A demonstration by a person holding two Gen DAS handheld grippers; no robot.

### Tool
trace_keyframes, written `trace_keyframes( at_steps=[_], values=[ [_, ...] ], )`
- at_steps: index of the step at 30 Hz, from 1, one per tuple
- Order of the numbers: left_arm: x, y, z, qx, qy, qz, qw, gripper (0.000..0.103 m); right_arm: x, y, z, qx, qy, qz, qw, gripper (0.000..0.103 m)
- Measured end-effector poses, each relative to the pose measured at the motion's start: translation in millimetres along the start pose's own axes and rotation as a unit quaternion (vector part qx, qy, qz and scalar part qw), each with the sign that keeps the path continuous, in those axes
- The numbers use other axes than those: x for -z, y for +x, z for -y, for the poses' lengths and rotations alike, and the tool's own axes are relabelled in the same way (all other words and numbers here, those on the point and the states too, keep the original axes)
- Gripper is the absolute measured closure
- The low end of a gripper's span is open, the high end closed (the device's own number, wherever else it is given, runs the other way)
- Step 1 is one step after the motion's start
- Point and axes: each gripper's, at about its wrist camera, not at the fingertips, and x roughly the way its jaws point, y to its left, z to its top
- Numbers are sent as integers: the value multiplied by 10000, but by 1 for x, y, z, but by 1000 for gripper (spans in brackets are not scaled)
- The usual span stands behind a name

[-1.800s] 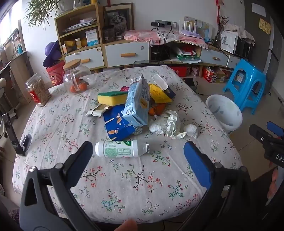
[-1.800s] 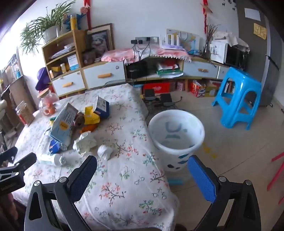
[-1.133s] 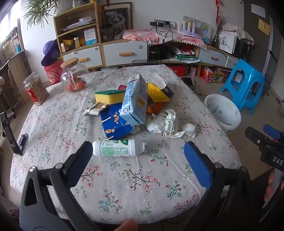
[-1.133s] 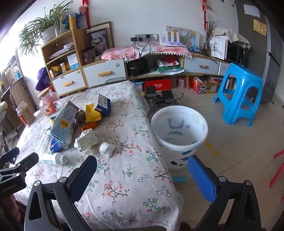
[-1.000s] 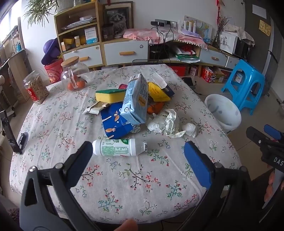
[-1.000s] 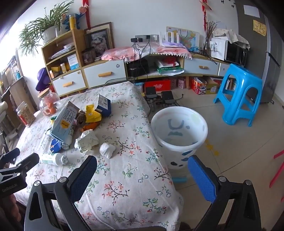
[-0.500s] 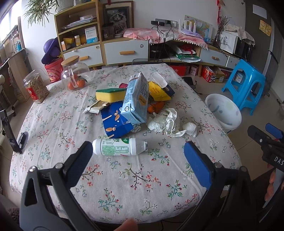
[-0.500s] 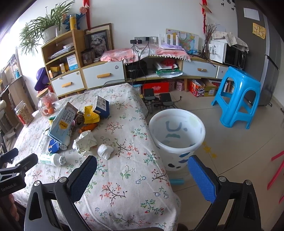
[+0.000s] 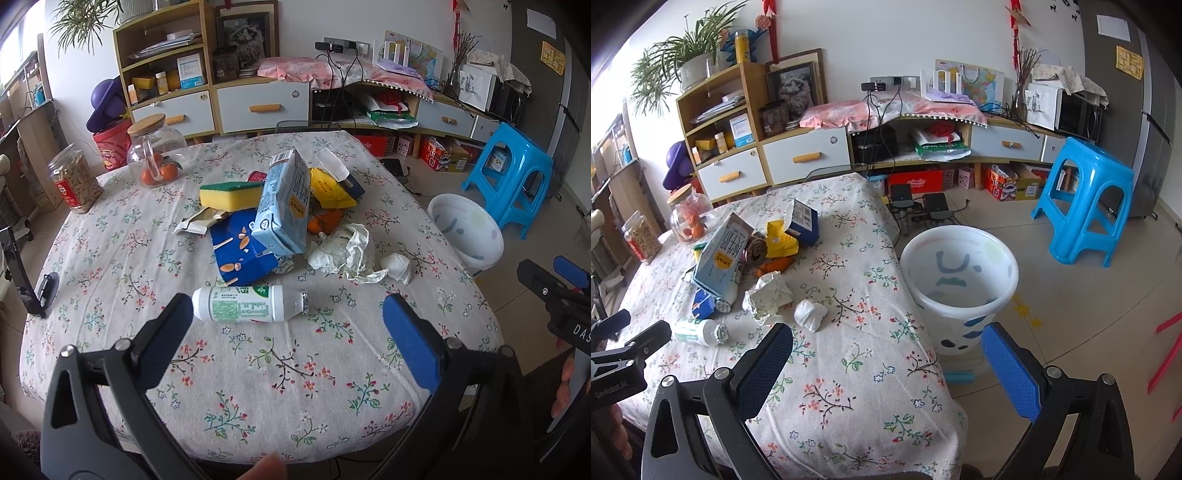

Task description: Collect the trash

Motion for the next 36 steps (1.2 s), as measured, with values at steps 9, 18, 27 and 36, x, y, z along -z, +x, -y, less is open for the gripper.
trace_keyframes(
  at_steps=[9,18,27,36],
  values=[
    [3,1,-3,9,-26,-9,10000,1,0,-1,1,1,-7,7,10000,0],
    [2,1,-3,6,-22,-13,10000,1,0,-1,1,-2,-7,11,10000,0],
    [2,0,-3,9,-24,-17,10000,1,0,-1,1,-6,-4,5,10000,0],
    [1,0,-3,12,-23,-20,10000,1,-1,-1,1,-6,-3,7,10000,0]
  ],
)
